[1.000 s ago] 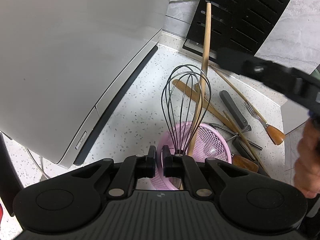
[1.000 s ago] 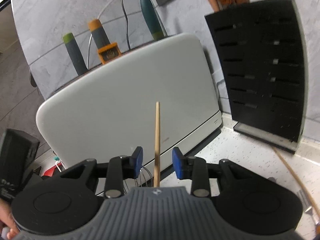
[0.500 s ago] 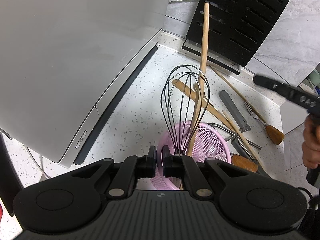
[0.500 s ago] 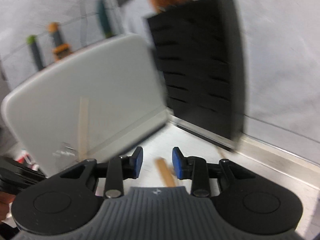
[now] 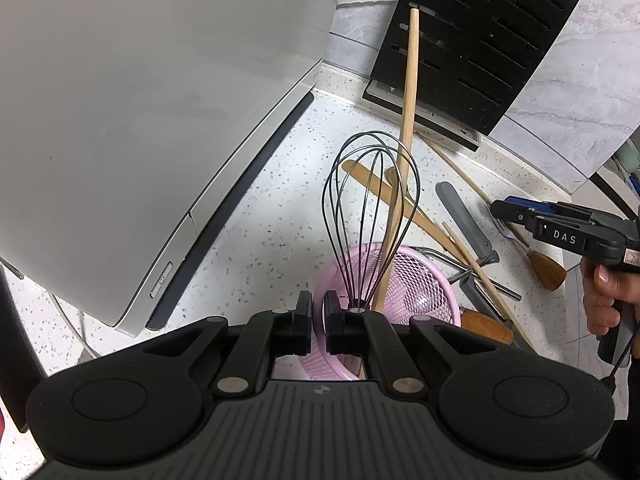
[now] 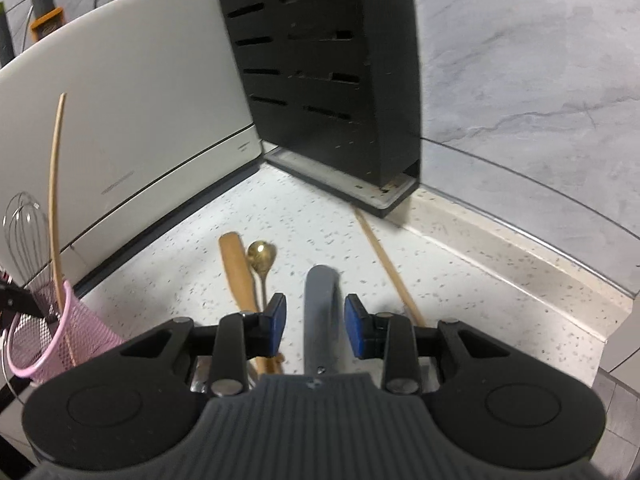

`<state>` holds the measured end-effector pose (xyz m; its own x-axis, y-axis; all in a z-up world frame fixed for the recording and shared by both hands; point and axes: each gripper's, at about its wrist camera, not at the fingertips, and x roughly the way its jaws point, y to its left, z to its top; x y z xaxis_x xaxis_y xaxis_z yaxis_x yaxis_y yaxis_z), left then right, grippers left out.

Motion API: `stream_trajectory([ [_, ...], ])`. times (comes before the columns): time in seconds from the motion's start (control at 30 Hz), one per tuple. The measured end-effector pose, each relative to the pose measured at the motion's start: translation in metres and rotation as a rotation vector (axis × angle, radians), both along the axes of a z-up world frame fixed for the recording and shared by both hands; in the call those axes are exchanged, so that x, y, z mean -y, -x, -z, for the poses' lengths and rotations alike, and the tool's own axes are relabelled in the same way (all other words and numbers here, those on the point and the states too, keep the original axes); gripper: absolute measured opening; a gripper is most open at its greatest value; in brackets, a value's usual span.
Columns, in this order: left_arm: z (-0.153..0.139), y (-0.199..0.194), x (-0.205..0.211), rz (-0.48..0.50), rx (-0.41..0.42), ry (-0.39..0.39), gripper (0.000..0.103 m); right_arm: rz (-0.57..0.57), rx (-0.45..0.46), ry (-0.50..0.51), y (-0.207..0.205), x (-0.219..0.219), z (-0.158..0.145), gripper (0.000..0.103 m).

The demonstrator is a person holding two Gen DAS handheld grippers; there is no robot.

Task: Organize utensils
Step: 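Move the right gripper to the grey-handled utensil and grasp its handle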

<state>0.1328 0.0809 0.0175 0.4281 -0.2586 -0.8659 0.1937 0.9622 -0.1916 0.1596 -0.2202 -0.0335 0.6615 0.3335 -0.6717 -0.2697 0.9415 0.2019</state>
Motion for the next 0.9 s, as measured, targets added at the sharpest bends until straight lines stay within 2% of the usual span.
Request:
stream_trajectory([
  [0.5, 0.0, 0.0, 0.001, 0.002, 0.002, -0.002, 0.006, -0.043, -0.06, 0.097, 0.001, -0.017, 0.031, 0.032],
  [0.7, 0.0, 0.0, 0.003, 0.003, 0.003, -0.004, 0.006, -0.054, -0.004, 0.151, 0.012, -0.025, 0.04, 0.03],
  [0.9, 0.001, 0.001, 0.003, 0.004, 0.003, -0.004, 0.006, -0.061, 0.041, 0.159, 0.019, -0.023, 0.044, 0.03],
])
